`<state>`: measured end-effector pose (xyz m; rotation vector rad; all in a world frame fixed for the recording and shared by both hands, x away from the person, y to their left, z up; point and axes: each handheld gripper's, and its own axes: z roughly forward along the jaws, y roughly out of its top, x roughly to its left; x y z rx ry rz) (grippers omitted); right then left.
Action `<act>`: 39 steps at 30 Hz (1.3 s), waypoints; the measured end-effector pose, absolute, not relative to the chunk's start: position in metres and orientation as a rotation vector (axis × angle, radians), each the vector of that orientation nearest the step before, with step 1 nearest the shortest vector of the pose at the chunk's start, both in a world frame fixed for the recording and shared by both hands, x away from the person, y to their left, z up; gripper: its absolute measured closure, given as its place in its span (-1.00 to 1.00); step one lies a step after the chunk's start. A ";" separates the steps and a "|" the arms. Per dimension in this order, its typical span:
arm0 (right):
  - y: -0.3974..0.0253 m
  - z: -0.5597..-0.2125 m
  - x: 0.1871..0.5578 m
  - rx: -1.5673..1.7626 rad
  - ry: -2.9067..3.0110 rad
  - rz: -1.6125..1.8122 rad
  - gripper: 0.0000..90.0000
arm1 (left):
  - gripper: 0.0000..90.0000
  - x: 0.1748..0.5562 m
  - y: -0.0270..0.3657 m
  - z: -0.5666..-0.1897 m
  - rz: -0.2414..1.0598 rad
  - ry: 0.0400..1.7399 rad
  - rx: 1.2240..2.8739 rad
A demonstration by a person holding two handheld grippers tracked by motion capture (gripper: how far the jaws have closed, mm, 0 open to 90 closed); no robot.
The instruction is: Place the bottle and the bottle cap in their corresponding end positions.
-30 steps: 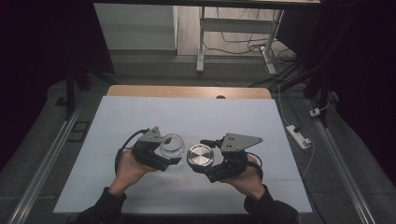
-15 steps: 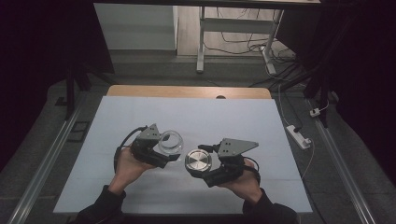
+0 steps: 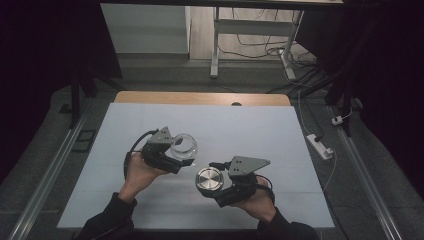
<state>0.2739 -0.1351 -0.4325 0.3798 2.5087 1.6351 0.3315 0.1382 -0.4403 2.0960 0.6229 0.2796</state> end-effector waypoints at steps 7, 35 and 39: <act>-0.134 -0.443 0.272 0.393 2.512 1.629 -0.56 | -0.66 0.340 0.133 -0.443 0.287 0.625 2.101; -0.119 -0.486 0.273 0.397 2.574 1.538 -0.56 | -0.66 0.384 0.110 -0.458 0.313 0.659 2.105; -0.115 -0.493 0.275 0.393 2.588 1.522 -0.56 | -0.66 0.390 0.108 -0.459 0.322 0.669 2.093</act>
